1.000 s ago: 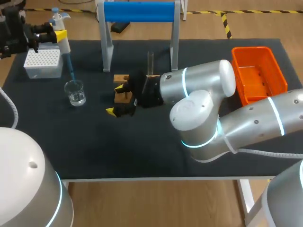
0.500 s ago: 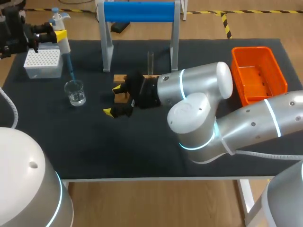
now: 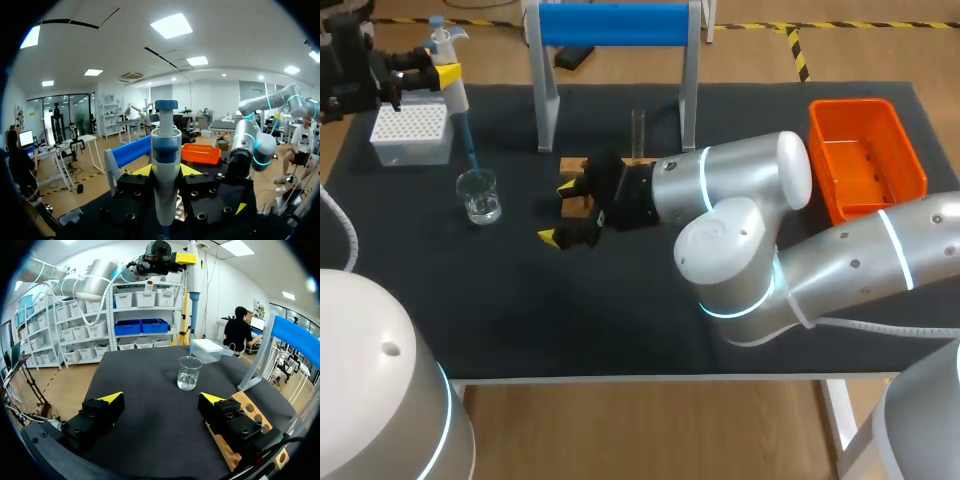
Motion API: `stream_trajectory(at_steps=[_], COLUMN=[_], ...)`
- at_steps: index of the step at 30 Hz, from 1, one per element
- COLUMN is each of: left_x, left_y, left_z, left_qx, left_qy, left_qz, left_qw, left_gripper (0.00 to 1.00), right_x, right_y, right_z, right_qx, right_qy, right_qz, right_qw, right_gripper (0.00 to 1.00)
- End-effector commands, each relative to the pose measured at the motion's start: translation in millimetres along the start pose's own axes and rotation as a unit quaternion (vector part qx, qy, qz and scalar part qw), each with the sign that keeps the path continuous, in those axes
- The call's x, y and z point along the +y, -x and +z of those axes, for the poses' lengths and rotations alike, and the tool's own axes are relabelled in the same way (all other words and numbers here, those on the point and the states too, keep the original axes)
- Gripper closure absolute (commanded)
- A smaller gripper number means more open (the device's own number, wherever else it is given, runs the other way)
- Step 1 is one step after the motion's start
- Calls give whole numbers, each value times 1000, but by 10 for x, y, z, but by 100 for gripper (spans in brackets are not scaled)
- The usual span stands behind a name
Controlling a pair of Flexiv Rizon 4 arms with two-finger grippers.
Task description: Invert the test tube, pick up the pipette, mount the tip to pipette, aspirate from beaker and dispense into the tube, eject the tip, return the pipette, and cap with the stopper.
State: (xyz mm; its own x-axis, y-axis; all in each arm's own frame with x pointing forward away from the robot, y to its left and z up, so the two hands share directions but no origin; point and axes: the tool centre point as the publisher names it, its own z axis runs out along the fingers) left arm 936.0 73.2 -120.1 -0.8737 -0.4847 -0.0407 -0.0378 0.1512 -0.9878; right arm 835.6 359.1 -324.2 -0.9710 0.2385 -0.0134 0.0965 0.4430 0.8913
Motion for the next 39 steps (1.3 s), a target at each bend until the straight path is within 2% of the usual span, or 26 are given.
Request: stream_trajectory(at_steps=[1,17,31,39], left_x=[40,307,507,596], left_y=[-18,-15,15,19], left_z=[12,10,98,100], left_qx=[-3,2,7,8], left_qy=[2,-14,5,-2], left_qz=[0,21,36,42], left_qw=[1000,1000,999,999], left_gripper=[100,100,100,100], right_x=[-7,-7,-7,-7], right_y=[3,3,3,3], right_z=[4,4,4,4], right_qx=[1,1,1,1], right_qy=[1,1,1,1], right_qz=[0,0,0,0], right_qw=[1000,1000,1000,1000], right_gripper=[0,0,0,0])
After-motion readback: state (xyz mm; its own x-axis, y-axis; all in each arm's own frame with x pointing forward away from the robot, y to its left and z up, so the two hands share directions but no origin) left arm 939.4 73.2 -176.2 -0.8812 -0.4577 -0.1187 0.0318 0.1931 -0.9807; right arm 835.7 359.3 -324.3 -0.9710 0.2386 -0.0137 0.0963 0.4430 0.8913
